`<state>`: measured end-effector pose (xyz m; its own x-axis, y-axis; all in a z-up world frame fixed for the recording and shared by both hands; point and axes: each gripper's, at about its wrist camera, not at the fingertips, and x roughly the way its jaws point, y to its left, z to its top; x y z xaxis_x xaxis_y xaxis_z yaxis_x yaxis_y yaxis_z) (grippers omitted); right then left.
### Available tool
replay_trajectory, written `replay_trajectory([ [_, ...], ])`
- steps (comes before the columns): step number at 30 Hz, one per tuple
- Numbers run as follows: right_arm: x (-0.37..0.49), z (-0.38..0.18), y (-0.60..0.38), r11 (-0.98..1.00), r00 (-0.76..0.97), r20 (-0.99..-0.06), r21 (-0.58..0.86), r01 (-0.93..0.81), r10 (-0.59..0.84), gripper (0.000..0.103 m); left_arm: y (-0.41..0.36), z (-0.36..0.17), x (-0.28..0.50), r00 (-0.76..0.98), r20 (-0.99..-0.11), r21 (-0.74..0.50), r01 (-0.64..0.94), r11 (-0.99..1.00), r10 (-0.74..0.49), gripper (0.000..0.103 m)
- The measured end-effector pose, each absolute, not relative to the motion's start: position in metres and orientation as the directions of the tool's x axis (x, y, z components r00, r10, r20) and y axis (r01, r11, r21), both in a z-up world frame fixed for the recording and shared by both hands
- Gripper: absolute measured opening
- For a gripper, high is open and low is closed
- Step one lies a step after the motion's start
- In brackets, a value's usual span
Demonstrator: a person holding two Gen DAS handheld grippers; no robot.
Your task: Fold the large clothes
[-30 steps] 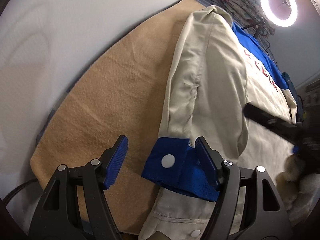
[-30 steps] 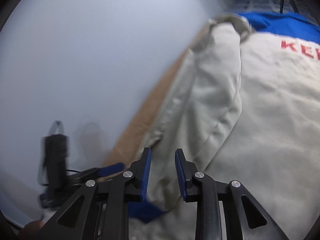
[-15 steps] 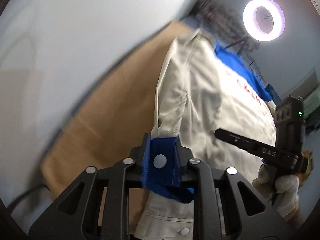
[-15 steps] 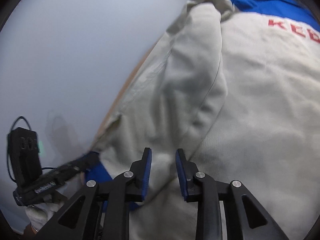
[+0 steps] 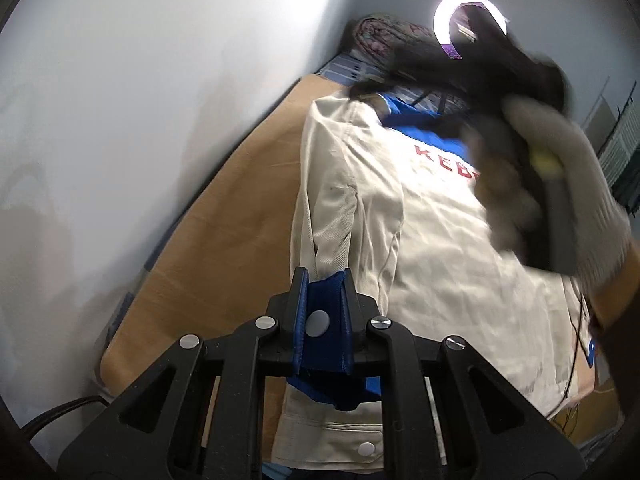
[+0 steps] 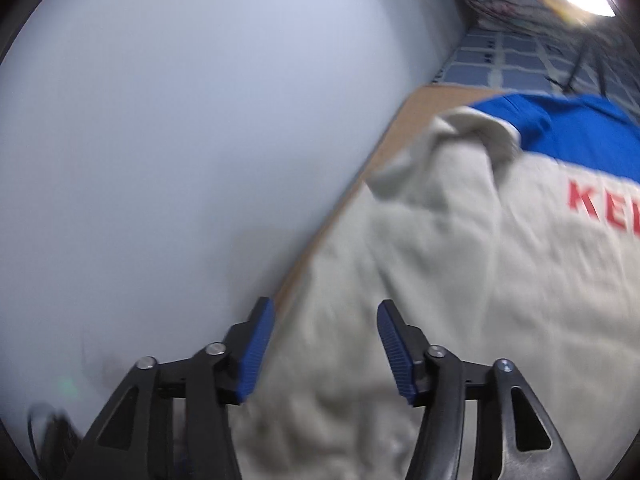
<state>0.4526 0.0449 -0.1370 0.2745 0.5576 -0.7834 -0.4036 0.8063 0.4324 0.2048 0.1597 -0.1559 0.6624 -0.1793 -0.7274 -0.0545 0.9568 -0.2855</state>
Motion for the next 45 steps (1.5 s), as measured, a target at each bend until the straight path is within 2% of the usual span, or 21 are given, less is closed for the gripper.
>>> replay_trajectory([
  [4, 0.473, -0.145, 0.095, 0.865, 0.278, -0.867, 0.280, -0.417, 0.414, 0.059, 0.153, -0.151, 0.205, 0.666, -0.723, -0.270, -0.032, 0.962, -0.181, 0.012],
  [7, 0.476, -0.151, 0.115, 0.887, 0.292, -0.905, 0.164, -0.432, 0.310, 0.063, 0.152, -0.149, 0.203, 0.669, -0.723, -0.252, -0.020, 0.968, -0.174, 0.012],
  [10, 0.482, -0.168, 0.131, 0.896, 0.293, -0.929, 0.080, -0.436, 0.225, 0.061, 0.151, -0.147, 0.201, 0.664, -0.726, -0.254, -0.021, 0.967, -0.177, 0.012],
  [12, 0.480, -0.173, 0.127, 0.898, 0.278, -0.932, 0.095, -0.430, 0.231, 0.033, 0.150, -0.145, 0.200, 0.666, -0.725, -0.250, -0.018, 0.968, -0.175, 0.012],
  [13, 0.480, -0.175, 0.123, 0.899, 0.263, -0.932, 0.121, -0.421, 0.249, 0.011, 0.149, -0.144, 0.200, 0.668, -0.724, -0.247, -0.015, 0.969, -0.174, 0.011],
  [16, 0.476, -0.162, 0.098, 0.894, 0.277, -0.901, 0.208, -0.396, 0.332, 0.000, 0.143, -0.138, 0.197, 0.678, -0.714, -0.234, 0.005, 0.972, -0.175, 0.011],
  [20, 0.468, -0.138, 0.051, 0.877, 0.319, -0.835, 0.341, -0.339, 0.449, 0.000, 0.124, -0.128, 0.189, 0.695, -0.695, -0.196, 0.067, 0.978, -0.187, 0.011],
  [25, 0.428, -0.120, -0.048, 0.801, 0.413, -0.689, 0.548, -0.242, 0.596, 0.000, 0.086, -0.124, 0.174, 0.686, -0.690, -0.148, 0.182, 0.972, -0.233, 0.011],
  [30, 0.390, -0.154, -0.137, 0.782, 0.448, -0.673, 0.614, -0.106, 0.589, 0.000, 0.050, -0.125, 0.155, 0.642, -0.705, -0.125, 0.306, 0.944, -0.302, 0.011],
  [32, 0.376, -0.170, -0.162, 0.804, 0.445, -0.707, 0.592, -0.054, 0.550, 0.000, 0.045, -0.128, 0.149, 0.597, -0.716, -0.181, 0.341, 0.922, -0.361, 0.022],
  [34, 0.368, -0.192, -0.185, 0.813, 0.411, -0.739, 0.582, -0.009, 0.534, 0.000, 0.046, -0.130, 0.143, 0.578, -0.716, -0.220, 0.345, 0.913, -0.391, 0.043],
  [37, 0.354, -0.208, -0.196, 0.847, 0.349, -0.793, 0.532, -0.001, 0.499, 0.006, 0.054, -0.134, 0.143, 0.576, -0.716, -0.253, 0.315, 0.915, -0.396, 0.050],
  [39, 0.343, -0.211, -0.198, 0.861, 0.329, -0.809, 0.508, -0.026, 0.488, 0.021, 0.066, -0.137, 0.147, 0.566, -0.721, -0.289, 0.277, 0.916, -0.399, 0.050],
  [40, 0.335, -0.210, -0.200, 0.860, 0.320, -0.810, 0.509, -0.034, 0.492, 0.036, 0.074, -0.140, 0.151, 0.558, -0.727, -0.315, 0.247, 0.916, -0.400, 0.051],
  [41, 0.332, -0.212, -0.201, 0.856, 0.314, -0.807, 0.515, -0.038, 0.499, 0.042, 0.083, -0.144, 0.155, 0.546, -0.732, -0.350, 0.213, 0.912, -0.408, 0.052],
  [43, 0.315, -0.213, -0.204, 0.829, 0.278, -0.789, 0.556, -0.057, 0.549, 0.042, 0.096, -0.157, 0.164, 0.510, -0.742, -0.422, 0.151, 0.894, -0.436, 0.062],
  [45, 0.305, -0.215, -0.203, 0.815, 0.242, -0.783, 0.576, -0.066, 0.573, 0.043, 0.108, -0.173, 0.173, 0.469, -0.754, -0.481, 0.085, 0.873, -0.461, 0.062],
])
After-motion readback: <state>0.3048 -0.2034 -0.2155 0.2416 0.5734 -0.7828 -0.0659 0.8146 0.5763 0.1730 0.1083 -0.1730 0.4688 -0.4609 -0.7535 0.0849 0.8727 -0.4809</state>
